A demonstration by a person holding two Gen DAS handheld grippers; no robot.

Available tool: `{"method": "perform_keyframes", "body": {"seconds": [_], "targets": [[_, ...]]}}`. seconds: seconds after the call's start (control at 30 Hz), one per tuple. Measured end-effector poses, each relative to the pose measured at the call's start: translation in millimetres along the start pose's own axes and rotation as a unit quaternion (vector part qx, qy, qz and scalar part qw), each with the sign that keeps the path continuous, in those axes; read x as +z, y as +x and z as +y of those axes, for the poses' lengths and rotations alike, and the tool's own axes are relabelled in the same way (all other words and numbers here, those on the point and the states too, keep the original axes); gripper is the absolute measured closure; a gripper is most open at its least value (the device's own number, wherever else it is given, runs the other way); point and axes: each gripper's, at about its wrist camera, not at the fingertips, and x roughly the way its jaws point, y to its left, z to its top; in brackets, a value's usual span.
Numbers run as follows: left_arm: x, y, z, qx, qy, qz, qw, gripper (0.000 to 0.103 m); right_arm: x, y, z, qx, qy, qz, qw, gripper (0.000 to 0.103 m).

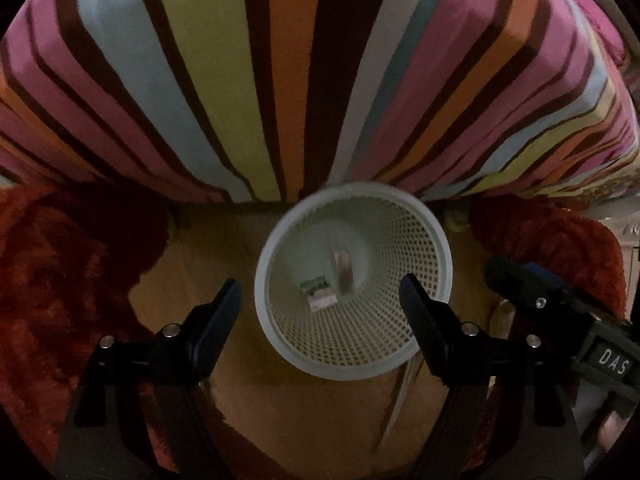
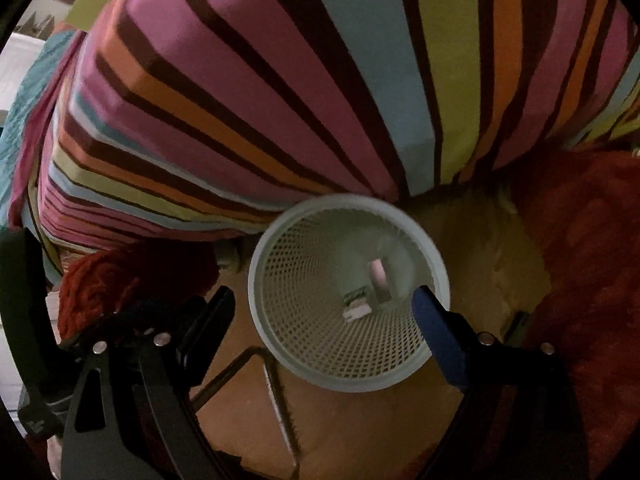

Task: Collect trash
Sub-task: 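Move both tools back toward the items on the bed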

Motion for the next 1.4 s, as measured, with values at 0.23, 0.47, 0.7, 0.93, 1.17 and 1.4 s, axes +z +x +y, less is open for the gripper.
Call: {"method": "perform_keyframes", "body": {"seconds": [0.23,0.47,0.7,0.93,1.17,1.4], "targets": [[1.1,-34.5,6.0,0.019,0.010,-0.081,0.9965,0.024,1.3,-40.6,10.1,-0.027,-0.033,-0.093,0.995,0.017],[7.8,-73.7,8.4,0.032,0.037,-0.172,0.9839,0.024,12.0,-87.1,10.3,-0.036,-0.045,-0.201,0.978,0.017],[20.4,-105.6,18.1,0.046,0.032,-0.236,0.9702,0.024,32.3,-114.8,16.8,-0.040,-0.066,-0.267,0.961,0.017],[49.4,-127.1,19.9,0.075,0.056,-0.271,0.9580,0.024,56.5,-123.4,34.3,-0.051,-0.099,-0.289,0.951,0.017],[85.6,-137.7,24.6,0.078,0.073,-0.286,0.9522,0.024,84.1,-122.9,35.8,-0.045,-0.097,-0.284,0.953,0.017],[126.2,-145.8,26.2,0.076,0.097,-0.301,0.9457,0.024,109.0,-115.4,36.3,-0.044,-0.095,-0.270,0.957,0.017]]}}
